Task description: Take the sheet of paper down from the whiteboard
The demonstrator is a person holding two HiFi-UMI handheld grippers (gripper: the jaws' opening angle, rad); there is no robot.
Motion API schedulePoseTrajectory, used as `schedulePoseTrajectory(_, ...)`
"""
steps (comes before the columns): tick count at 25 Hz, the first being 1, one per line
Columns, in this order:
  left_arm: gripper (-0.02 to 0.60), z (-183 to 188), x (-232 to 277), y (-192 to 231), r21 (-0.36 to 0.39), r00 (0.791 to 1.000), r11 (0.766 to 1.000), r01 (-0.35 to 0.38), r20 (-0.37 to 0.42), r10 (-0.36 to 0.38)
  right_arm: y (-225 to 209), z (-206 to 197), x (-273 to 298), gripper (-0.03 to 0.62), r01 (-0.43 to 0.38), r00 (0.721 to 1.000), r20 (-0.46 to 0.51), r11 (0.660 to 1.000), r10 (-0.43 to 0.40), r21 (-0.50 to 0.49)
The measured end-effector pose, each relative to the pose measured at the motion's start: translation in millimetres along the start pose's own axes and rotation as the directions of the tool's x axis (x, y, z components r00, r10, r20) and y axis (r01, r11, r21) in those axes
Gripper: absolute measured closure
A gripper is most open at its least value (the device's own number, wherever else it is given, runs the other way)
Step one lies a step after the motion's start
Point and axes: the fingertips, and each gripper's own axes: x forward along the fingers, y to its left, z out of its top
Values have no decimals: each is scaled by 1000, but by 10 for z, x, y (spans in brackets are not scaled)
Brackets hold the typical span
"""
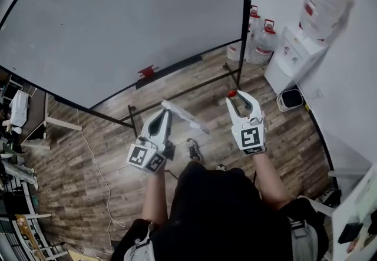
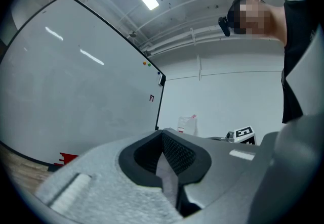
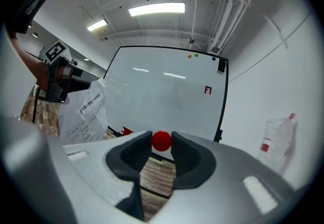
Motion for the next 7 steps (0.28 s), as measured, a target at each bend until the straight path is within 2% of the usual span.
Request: schedulePoseTrajectory(7,572,-26,-17,-66,-1,1000,1000,29,-11,-29,31,-2,-50,471,10,1000,-10,1000,-9,12)
